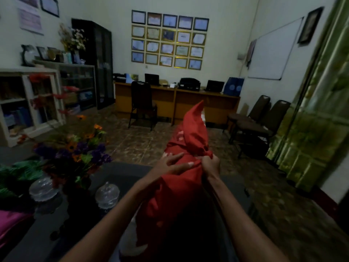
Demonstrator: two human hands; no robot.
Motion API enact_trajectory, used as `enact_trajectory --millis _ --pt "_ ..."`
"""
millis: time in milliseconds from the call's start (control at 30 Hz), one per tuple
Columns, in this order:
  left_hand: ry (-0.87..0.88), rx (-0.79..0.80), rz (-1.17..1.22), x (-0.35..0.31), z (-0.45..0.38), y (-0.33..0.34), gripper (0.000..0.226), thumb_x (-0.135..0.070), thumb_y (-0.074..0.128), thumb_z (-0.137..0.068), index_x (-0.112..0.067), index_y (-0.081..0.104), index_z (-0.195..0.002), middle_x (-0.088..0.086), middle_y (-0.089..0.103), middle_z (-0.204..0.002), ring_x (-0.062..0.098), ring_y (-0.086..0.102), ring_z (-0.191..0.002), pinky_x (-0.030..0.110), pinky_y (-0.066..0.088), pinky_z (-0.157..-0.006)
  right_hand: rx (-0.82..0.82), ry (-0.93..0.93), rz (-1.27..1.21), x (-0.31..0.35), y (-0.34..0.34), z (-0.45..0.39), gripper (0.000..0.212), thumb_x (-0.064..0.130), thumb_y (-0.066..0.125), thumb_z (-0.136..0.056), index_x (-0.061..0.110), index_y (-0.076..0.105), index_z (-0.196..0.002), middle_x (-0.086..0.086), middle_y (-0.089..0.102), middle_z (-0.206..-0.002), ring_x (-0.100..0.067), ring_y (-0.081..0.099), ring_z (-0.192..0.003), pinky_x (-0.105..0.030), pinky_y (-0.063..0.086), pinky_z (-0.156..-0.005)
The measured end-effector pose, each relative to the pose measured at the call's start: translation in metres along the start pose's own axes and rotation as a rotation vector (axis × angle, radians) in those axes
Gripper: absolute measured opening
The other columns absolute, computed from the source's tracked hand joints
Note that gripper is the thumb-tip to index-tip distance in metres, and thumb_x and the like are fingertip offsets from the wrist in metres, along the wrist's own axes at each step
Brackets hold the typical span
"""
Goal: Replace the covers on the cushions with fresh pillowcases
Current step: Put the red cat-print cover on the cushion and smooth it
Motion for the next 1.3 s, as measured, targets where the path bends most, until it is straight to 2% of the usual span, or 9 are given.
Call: enact_trajectory --millis 67,267,400,467,600,733,833,933,1300 --pt "0.044 -0.048 -0.094 0.0 -0.008 0.015 0.108 -0.093 0.066 -0.047 -0.045 0.05 -0.142 -0.002 0.018 -0.166 0.014 0.016 -0.151 0.029 0.015 -0.118 -0.005 0.071 -0.113 -0.028 -0.013 -0.003 0.02 -0.01 0.063 -0.084 0.002 0.071 -0.099 -0.008 0.064 -0.092 -0.02 0.057 -0.083 -0.015 0.047 -0.052" --pt "0.099 0.088 -0.483 0.076 -0.016 0.142 0.082 -0.075 0.053 -0.085 -0.048 0.019 -0.154 -0.009 0.003 -0.167 0.025 -0.006 -0.152 0.056 -0.006 -0.12 -0.042 0.3 -0.078 -0.142 -0.08 0.005 0.018 -0.007 0.063 -0.09 0.0 0.07 -0.105 -0.011 0.066 -0.099 -0.019 0.06 -0.08 -0.011 0.046 -0.048" --pt "0.197 0.218 -0.813 0.1 -0.012 0.215 0.077 -0.074 0.038 -0.092 -0.049 0.005 -0.156 -0.009 -0.007 -0.167 0.034 -0.018 -0.151 0.068 -0.015 -0.112 0.0 0.406 -0.165 -0.184 -0.126 0.011 0.009 0.007 0.066 -0.091 0.006 0.074 -0.093 -0.002 0.077 -0.081 -0.014 0.071 -0.067 -0.024 0.057 -0.066" --pt "0.226 0.296 -0.919 0.111 -0.011 0.238 0.073 -0.071 0.035 -0.095 -0.046 0.008 -0.157 -0.008 -0.007 -0.167 0.031 -0.018 -0.152 0.066 -0.015 -0.113 -0.014 0.462 -0.114 -0.214 -0.146 0.014 0.008 0.018 0.069 -0.091 0.011 0.075 -0.091 -0.009 0.077 -0.099 -0.023 0.072 -0.084 -0.038 0.058 -0.089" --pt "0.32 0.365 -0.877 0.116 -0.007 0.244 0.057 -0.062 0.04 -0.097 -0.039 0.042 -0.148 -0.01 0.031 -0.161 0.021 0.025 -0.15 0.051 0.021 -0.119 -0.111 0.436 0.102 -0.234 -0.176 0.022 0.05 0.029 0.069 -0.092 0.007 0.059 -0.136 -0.012 0.064 -0.134 -0.029 0.062 -0.118 -0.035 0.048 -0.102" --pt "0.373 0.014 -0.698 0.101 -0.029 0.179 0.061 -0.062 0.033 -0.086 -0.026 0.064 -0.125 0.0 0.065 -0.123 0.021 0.063 -0.11 0.036 0.051 -0.091 -0.151 0.247 0.346 -0.208 -0.167 0.015 0.097 0.046 0.069 -0.091 0.019 0.009 -0.162 -0.015 0.013 -0.167 -0.034 0.021 -0.152 -0.043 0.023 -0.121" --pt "0.072 -0.101 -0.853 0.137 -0.052 0.123 0.085 -0.075 0.024 -0.085 -0.022 0.043 -0.148 0.011 0.04 -0.155 0.033 0.036 -0.142 0.05 0.03 -0.113 -0.023 0.206 0.53 -0.207 -0.141 0.022 0.1 0.061 0.063 -0.089 0.032 0.001 -0.162 -0.003 -0.01 -0.169 -0.036 -0.004 -0.155 -0.055 0.01 -0.124" --pt "-0.371 -0.038 -0.611 0.197 -0.044 0.09 0.116 -0.1 0.036 -0.067 -0.035 0.009 -0.159 0.013 0.012 -0.166 0.043 0.015 -0.149 0.065 0.015 -0.117 0.126 0.257 0.63 -0.237 -0.127 0.039 0.103 0.076 0.058 -0.084 0.039 0.0 -0.161 0.001 -0.014 -0.169 -0.04 -0.011 -0.154 -0.059 0.006 -0.122" --pt "-0.564 -0.196 -0.502 0.222 0.029 0.114 0.112 -0.098 0.02 -0.07 -0.035 -0.01 -0.158 0.019 0.001 -0.165 0.048 0.013 -0.148 0.062 0.016 -0.117 0.293 0.143 0.707 -0.25 -0.106 0.007 0.117 0.102 0.04 -0.061 0.043 0.016 -0.158 0.01 0.013 -0.168 -0.032 0.01 -0.155 -0.058 0.009 -0.123"
Point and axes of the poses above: each hand's wrist, its own z-axis away from the middle knuckle, its own y-axis out of the palm, x = y × z, the point moved 7 cm from there along -z, towards the middle knuckle
